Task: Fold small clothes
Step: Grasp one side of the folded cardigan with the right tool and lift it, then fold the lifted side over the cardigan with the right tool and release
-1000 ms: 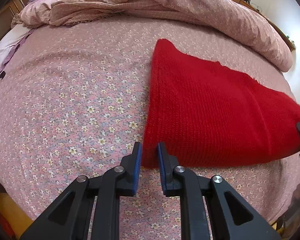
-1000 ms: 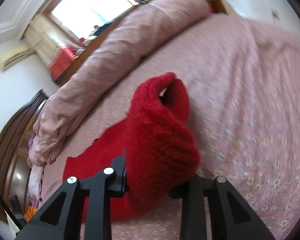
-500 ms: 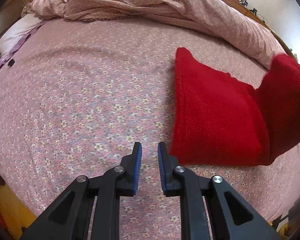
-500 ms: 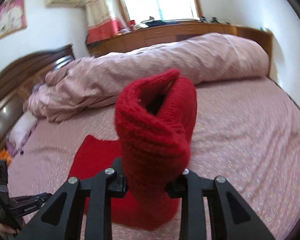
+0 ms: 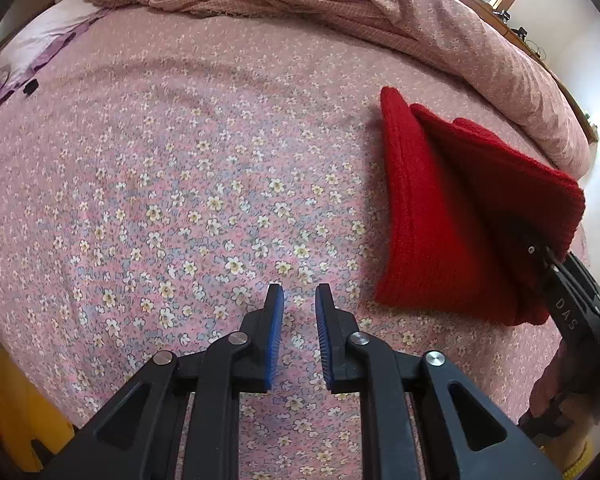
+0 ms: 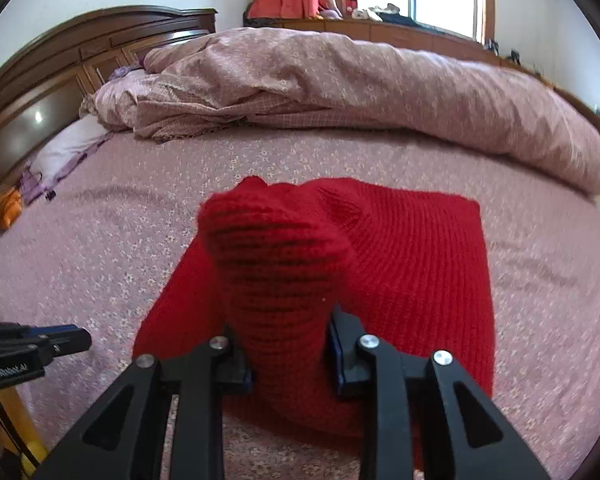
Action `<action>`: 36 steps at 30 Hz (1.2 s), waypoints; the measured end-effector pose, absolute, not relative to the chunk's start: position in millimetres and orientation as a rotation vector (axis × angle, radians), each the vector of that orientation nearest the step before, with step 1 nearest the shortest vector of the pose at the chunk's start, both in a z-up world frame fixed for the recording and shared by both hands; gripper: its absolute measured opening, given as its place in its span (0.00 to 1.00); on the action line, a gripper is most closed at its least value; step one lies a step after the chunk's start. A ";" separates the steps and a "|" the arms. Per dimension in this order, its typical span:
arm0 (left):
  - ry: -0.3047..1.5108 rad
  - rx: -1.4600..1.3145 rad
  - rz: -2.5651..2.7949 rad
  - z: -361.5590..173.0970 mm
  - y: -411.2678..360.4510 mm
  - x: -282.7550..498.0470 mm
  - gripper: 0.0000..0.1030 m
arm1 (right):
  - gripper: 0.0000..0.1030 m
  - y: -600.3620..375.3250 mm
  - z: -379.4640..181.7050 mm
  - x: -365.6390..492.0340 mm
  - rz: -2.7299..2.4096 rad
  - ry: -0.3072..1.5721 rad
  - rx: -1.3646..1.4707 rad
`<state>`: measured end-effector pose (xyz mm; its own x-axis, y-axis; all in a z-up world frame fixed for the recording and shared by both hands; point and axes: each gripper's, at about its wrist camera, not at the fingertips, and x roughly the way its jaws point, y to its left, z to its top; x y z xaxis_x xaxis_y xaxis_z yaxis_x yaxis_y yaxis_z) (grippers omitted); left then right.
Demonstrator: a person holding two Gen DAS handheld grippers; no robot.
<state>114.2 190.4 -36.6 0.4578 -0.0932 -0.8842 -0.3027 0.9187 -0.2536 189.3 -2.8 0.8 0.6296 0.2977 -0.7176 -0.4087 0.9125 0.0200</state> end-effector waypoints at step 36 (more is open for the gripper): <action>1.010 -0.415 0.075 24.7 176.5 108.5 0.09 | 0.59 -15.3 37.7 120.7 0.563 0.796 0.040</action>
<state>108.5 176.5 24.7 0.5361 -0.1286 -0.8343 -0.2505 0.9196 -0.3027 120.7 -15.3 37.7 0.5609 0.4927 -0.6653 -0.4636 0.8528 0.2406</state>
